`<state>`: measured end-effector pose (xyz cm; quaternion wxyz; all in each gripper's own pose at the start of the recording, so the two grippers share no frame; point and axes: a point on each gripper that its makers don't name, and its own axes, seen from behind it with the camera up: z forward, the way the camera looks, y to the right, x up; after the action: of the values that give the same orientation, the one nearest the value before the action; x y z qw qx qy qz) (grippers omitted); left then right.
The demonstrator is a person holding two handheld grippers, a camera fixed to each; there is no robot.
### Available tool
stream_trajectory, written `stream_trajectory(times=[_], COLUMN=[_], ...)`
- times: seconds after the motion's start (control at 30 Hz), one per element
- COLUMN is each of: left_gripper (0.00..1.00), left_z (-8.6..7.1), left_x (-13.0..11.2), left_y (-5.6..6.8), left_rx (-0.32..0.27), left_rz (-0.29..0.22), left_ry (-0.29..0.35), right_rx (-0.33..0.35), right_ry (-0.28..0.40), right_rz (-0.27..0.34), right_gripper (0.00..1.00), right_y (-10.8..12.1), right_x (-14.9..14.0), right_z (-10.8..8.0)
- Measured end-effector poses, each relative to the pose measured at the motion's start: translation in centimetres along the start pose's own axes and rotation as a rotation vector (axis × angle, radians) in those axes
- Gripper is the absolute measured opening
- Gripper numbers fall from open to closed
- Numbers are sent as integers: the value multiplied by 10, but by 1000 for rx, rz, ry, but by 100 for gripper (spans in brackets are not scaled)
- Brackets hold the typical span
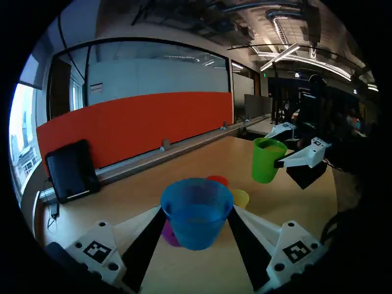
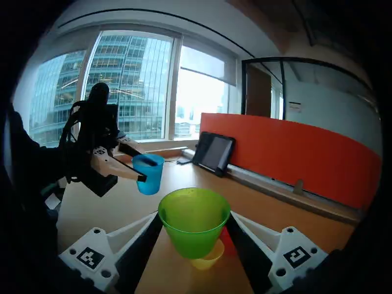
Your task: Pour water
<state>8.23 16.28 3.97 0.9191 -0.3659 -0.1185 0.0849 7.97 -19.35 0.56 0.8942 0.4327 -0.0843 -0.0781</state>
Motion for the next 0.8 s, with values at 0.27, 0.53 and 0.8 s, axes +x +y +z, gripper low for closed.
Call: stream_trajectory(times=[0.27,0.53,0.8], left_gripper=[85,85,85], left_z=[-8,-13,-16], left_x=[26,47,56], left_y=[-1,1,1], left_rx=[12,9,11], left_rz=[12,6,10], left_ry=[56,108,132], right_rx=[-11,-18,-16], right_ry=[36,65,72], right_rz=[-12,-21,-33], right_gripper=[92,92,92], right_y=[7,13,12], right_x=[17,33,39], right_z=[5,7,10])
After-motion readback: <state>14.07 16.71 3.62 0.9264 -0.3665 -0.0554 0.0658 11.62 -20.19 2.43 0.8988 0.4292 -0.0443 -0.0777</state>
